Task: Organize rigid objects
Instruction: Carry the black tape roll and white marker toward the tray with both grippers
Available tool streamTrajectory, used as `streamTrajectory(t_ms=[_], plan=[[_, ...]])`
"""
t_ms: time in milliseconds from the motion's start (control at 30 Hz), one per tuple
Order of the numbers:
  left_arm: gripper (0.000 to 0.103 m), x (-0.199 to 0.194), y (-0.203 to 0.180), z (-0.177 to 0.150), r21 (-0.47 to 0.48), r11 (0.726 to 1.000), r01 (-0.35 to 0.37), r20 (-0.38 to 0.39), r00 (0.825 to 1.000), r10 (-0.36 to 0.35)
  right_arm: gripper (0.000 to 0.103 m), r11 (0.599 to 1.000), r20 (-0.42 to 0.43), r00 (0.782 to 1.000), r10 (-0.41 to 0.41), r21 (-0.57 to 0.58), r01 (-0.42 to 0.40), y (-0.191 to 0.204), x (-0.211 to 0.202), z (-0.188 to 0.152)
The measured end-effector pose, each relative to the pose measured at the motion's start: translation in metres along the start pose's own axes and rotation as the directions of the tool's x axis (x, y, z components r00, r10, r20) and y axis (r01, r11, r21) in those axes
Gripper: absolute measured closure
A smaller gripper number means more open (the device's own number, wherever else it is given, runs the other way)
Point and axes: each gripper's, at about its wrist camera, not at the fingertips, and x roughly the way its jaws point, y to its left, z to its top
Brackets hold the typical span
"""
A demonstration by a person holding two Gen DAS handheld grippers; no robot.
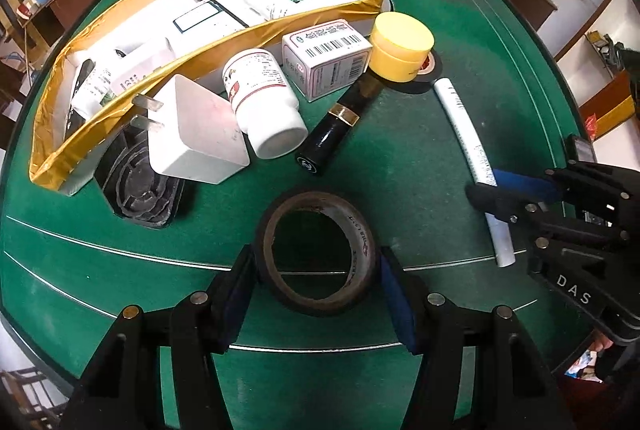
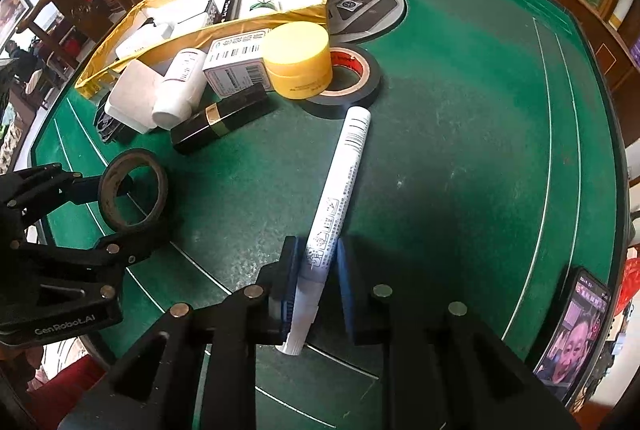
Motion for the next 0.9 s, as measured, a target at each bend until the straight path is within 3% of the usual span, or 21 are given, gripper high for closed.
streamTrajectory(t_ms=[700,900], plan=[[0.04,-0.036,0.015,0.012,-0.067,0.995,0.072,0.077,0.995,-0.067,0.087,1.0,0.023,0.999,0.028,0.011,-0.028,-0.007,-0.012,-0.001],[0.04,-0.05,0.027,0.016,-0.092,0.991,0.092,0.101,0.991,-0.083,0.087,0.996,0.05,0.996,0.073,0.048,-0.075,-0.014,-0.024,0.001]])
